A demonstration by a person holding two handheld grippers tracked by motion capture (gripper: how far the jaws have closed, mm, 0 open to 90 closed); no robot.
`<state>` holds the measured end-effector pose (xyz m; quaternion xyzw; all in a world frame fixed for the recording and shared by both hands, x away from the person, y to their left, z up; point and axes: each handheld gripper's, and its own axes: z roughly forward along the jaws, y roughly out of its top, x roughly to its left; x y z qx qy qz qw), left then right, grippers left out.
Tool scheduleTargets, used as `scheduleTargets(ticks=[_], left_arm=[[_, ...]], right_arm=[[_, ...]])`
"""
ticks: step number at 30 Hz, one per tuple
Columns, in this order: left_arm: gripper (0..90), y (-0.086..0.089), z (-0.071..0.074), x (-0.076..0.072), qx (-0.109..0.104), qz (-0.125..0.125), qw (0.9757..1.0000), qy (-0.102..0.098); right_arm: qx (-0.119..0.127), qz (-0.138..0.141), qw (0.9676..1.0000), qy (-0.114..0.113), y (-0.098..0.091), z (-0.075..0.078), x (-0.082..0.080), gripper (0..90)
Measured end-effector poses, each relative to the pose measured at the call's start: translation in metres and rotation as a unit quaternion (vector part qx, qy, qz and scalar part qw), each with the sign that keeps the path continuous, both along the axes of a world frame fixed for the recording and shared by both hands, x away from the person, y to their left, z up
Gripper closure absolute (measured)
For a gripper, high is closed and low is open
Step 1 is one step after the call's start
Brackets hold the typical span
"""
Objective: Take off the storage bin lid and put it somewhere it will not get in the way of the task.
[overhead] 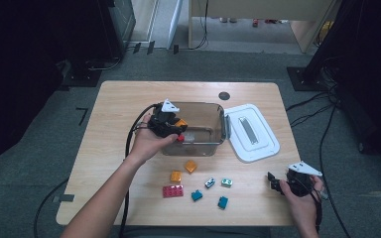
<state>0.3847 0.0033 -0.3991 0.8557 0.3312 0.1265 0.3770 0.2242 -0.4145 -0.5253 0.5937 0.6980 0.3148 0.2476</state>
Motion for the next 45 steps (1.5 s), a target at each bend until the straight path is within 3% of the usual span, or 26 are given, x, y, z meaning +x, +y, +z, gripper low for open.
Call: scheduleTargets(ticks=[8,14,24,36,45], left_arm=[[59.2,0.001,0.001,0.000,-0.003,-0.005,1.0000,-0.001],[39.9,0.002,0.002,0.001,-0.015,-0.002,0.9998,0.013],[40.8,0.014,0.012,-0.005,-0.038,0.005,0.9992,-0.007],[41.1,0.052,0.025,-0.042,-0.067,0.010,0.9969,-0.039],[41.1,0.085,0.010,-0.078,-0.079,0.018,0.9957,-0.044]], right_arm=[[0.000,0.000,1.0000,0.000,0.000,0.000,0.000,13.9],[0.000,0.000,1.0000,0.000,0.000,0.000,0.000,13.9],[0.000,0.000,1.0000,0.000,0.000,0.000,0.000,13.9],[0.001,0.000,1.0000,0.000,0.000,0.000,0.000,13.9],[0.000,0.000,1.0000,0.000,0.000,0.000,0.000,13.9]])
